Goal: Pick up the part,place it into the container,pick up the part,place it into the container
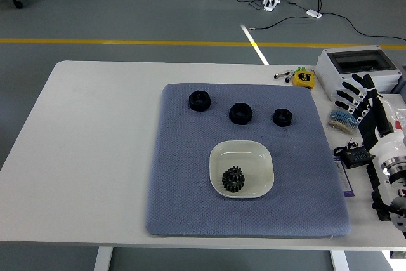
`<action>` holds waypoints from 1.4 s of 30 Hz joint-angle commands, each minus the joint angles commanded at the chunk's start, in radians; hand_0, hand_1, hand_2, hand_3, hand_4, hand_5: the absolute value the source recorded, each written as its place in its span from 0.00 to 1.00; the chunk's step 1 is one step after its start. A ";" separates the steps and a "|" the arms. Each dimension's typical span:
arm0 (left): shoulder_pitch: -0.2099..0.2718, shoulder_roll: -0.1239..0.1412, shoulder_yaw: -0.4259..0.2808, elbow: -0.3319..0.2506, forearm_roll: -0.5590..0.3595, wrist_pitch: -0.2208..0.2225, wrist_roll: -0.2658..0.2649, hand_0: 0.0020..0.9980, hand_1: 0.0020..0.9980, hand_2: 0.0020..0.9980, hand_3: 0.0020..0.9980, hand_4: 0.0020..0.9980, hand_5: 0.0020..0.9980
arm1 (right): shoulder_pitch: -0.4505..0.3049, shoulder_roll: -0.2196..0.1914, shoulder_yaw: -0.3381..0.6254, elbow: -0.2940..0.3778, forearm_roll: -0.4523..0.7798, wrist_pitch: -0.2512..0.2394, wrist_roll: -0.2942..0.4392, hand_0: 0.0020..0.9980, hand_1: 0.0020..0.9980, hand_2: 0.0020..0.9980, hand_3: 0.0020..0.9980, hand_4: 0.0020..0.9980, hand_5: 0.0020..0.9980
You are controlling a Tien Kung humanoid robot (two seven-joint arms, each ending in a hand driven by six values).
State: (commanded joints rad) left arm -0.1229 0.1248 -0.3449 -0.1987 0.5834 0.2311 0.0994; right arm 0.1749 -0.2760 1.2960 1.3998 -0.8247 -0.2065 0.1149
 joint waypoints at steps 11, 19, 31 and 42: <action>-0.002 0.000 -0.002 0.000 0.004 0.000 0.001 0.71 0.63 0.67 0.58 0.68 0.63 | -0.005 0.007 0.001 -0.012 -0.004 0.005 -0.007 0.75 0.77 0.82 0.87 1.00 0.90; -0.001 0.000 -0.006 0.001 0.007 0.000 0.003 0.71 0.63 0.67 0.58 0.68 0.63 | -0.005 0.008 0.001 -0.015 -0.009 0.010 -0.016 0.75 0.76 0.82 0.86 1.00 0.90; 0.004 -0.001 -0.014 0.001 0.018 -0.002 0.007 0.71 0.64 0.67 0.58 0.68 0.63 | -0.007 0.010 0.000 -0.017 -0.007 0.012 -0.016 0.73 0.75 0.81 0.85 1.00 0.90; 0.010 -0.002 -0.018 0.001 0.023 -0.003 0.009 0.71 0.64 0.67 0.58 0.68 0.63 | -0.009 0.012 -0.003 -0.019 0.000 0.008 -0.011 0.73 0.75 0.81 0.85 1.00 0.90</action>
State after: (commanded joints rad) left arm -0.1126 0.1232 -0.3632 -0.1975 0.6061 0.2279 0.1088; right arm 0.1663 -0.2638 1.2928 1.3810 -0.8251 -0.1986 0.1035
